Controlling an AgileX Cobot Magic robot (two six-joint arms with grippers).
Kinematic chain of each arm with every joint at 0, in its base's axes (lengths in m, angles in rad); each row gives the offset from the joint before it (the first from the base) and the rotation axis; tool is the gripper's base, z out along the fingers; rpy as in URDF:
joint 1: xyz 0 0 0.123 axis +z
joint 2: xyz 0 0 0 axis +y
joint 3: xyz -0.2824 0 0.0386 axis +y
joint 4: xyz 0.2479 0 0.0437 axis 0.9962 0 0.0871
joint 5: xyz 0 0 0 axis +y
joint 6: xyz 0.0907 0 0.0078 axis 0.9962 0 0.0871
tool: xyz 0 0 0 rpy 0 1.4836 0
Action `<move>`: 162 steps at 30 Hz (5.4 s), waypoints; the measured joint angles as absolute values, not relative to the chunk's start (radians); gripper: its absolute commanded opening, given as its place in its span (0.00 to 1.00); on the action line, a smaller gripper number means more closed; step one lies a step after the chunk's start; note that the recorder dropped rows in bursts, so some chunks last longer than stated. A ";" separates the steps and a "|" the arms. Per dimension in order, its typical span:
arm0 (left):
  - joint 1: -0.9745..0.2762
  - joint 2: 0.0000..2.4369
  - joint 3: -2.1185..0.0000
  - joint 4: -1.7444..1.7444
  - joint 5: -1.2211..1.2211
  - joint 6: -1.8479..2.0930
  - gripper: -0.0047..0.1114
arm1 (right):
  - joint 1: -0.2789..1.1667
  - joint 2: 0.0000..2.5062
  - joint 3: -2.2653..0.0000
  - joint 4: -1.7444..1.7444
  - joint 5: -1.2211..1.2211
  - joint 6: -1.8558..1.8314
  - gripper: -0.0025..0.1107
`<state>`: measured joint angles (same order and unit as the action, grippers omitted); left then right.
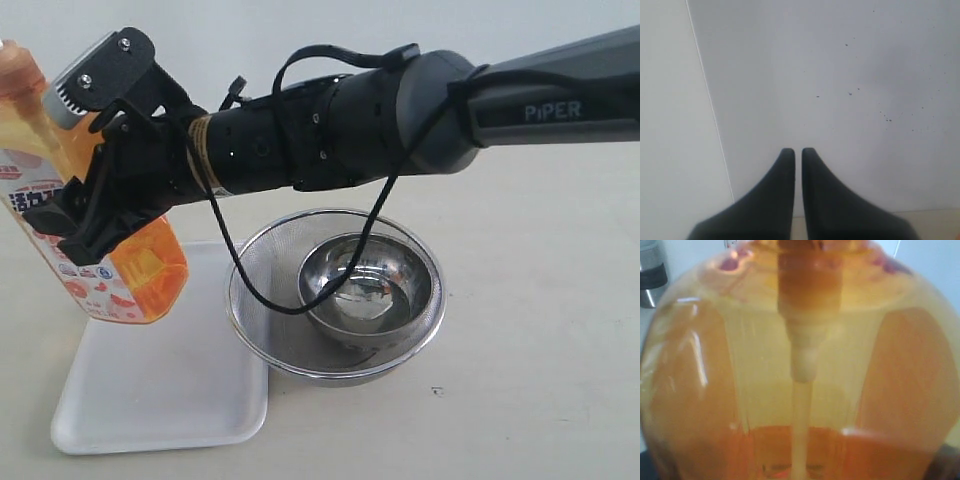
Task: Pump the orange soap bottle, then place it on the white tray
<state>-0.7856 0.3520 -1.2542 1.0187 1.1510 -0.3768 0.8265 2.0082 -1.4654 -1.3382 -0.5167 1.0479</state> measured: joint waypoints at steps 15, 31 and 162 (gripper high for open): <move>-0.786 0.352 -1.254 1.019 1.204 -0.377 0.08 | 0.827 2.080 -1.470 -1.251 -0.480 0.921 0.02; -0.786 0.352 -1.254 1.019 1.204 -0.377 0.08 | 0.827 2.131 -1.472 -1.121 -0.452 0.788 0.02; -0.786 0.352 -1.254 0.859 1.221 -0.375 0.08 | 0.606 1.800 -1.423 -1.748 -0.670 1.557 0.02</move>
<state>-0.7856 0.3520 -1.2542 0.8591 1.2207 -0.3748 0.6060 1.7996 -1.4231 -1.7478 -0.6702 1.5567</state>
